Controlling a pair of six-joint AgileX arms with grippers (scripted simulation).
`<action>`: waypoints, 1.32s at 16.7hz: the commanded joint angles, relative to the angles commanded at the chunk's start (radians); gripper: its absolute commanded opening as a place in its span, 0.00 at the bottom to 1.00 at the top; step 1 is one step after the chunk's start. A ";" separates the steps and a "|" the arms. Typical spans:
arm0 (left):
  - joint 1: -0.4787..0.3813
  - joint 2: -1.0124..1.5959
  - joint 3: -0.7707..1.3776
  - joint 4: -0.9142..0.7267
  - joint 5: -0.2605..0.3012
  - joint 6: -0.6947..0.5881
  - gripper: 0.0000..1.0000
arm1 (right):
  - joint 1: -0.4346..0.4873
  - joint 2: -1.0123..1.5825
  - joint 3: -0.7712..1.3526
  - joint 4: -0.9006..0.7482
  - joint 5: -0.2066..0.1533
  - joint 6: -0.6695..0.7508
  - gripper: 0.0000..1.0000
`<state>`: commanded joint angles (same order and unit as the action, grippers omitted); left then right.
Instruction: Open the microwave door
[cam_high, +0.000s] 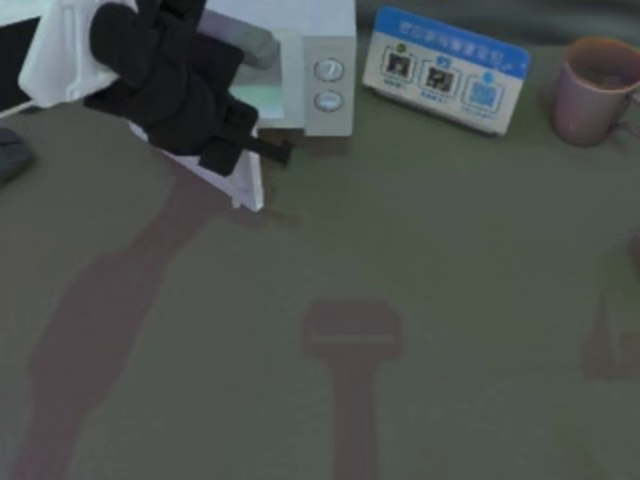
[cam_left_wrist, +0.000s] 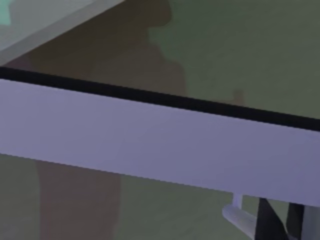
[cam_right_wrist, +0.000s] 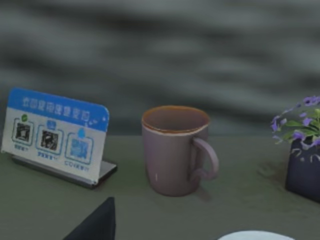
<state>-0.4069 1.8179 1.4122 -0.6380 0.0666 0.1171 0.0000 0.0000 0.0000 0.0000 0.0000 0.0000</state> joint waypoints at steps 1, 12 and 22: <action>0.000 0.000 0.000 0.000 0.000 0.000 0.00 | 0.000 0.000 0.000 0.000 0.000 0.000 1.00; 0.059 -0.058 -0.068 -0.008 0.092 0.162 0.00 | 0.000 0.000 0.000 0.000 0.000 0.000 1.00; 0.059 -0.058 -0.068 -0.008 0.092 0.162 0.00 | 0.000 0.000 0.000 0.000 0.000 0.000 1.00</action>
<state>-0.3476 1.7603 1.3440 -0.6458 0.1582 0.2787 0.0000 0.0000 0.0000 0.0000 0.0000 0.0000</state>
